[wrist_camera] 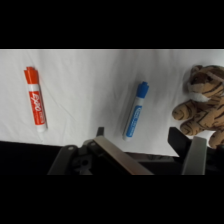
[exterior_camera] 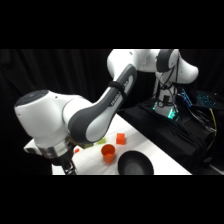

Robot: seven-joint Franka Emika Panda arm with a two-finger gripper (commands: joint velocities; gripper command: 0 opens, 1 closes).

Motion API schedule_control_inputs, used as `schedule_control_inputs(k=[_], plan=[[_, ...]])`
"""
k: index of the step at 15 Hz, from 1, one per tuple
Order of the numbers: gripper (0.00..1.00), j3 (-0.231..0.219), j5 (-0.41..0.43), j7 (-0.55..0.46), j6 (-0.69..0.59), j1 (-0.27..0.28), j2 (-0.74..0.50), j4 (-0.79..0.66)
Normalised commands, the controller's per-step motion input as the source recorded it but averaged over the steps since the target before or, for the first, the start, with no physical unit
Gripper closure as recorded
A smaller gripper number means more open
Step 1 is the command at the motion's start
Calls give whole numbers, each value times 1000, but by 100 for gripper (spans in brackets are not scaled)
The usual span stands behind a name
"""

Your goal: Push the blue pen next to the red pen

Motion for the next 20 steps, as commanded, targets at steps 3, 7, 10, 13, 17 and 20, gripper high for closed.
schedule_control_inputs(k=[3, 7, 10, 13, 17, 20], plan=[[0, 40, 84, 49, -254, 97, 382, 670], [0, 9, 61, 89, -206, 114, 363, 607], [0, 13, 67, 60, -192, 77, 338, 552], [0, 29, 90, 38, -184, 37, 316, 513], [0, 58, 119, 18, -170, -8, 295, 462], [0, 83, 118, 3, -130, -47, 233, 366]])
